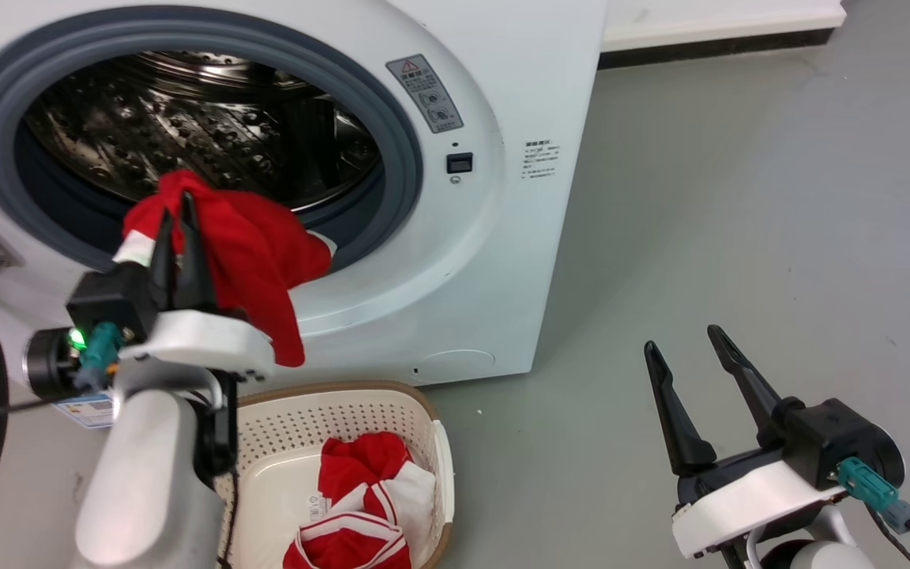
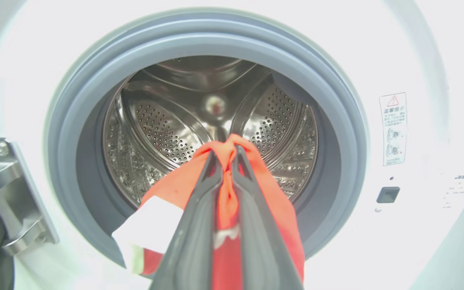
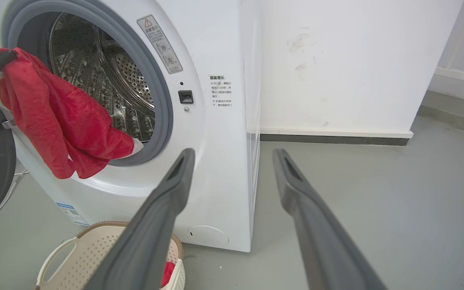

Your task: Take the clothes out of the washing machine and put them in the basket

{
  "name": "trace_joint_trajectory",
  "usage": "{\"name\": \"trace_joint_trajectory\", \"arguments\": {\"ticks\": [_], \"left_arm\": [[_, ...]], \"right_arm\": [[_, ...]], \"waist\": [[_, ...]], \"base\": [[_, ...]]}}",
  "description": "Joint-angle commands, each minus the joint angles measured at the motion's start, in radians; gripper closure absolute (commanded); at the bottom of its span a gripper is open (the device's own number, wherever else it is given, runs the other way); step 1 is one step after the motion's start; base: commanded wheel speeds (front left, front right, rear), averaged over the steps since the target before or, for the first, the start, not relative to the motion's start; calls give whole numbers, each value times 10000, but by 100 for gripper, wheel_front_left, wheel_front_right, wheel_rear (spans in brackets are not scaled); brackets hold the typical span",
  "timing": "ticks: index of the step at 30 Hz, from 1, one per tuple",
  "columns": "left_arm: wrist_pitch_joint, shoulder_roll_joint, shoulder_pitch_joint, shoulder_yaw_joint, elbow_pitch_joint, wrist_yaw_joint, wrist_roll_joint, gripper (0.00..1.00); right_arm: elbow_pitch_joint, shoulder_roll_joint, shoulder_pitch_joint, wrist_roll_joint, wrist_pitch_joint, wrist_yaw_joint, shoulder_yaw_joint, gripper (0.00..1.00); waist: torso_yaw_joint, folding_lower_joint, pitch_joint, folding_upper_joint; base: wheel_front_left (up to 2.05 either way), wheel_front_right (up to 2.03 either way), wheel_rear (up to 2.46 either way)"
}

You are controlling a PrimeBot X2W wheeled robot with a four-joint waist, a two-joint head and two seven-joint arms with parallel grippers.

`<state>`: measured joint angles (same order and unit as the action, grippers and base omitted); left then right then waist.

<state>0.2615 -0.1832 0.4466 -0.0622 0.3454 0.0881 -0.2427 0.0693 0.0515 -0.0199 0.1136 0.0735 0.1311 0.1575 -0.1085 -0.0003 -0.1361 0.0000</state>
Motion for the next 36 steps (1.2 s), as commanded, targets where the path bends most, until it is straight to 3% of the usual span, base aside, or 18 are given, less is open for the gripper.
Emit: {"name": "trace_joint_trajectory", "arguments": {"ticks": [1,11,16,27,36], "left_arm": [[52,85,-256,-80,-224,-9,65,100],[-172,453,-2093,-529,-2762,357,345,100],[-435,559,-3044,-646,-3225,638,326,100],[-4,1121,-2977,-1063,-1192,550,-175,100],[59,1290,-1913,-579,237,413,-216,100]], "right_arm": [[73,-23,136,-22,-18,-7,-22,0],[420,-23,373,-154,-266,-7,-70,0],[625,-23,304,-236,-372,-7,-52,0],[1041,-23,-391,-455,-392,-7,-7,0],[1214,-23,-988,-545,-314,-7,8,0]], "waist": [[131,3,110,0],[589,3,179,0],[805,3,-199,0],[1004,3,-1908,0],[886,3,-3577,0]], "base": [[0,0,0],[0,0,0],[0,0,0],[0,0,0],[0,0,0]]}}
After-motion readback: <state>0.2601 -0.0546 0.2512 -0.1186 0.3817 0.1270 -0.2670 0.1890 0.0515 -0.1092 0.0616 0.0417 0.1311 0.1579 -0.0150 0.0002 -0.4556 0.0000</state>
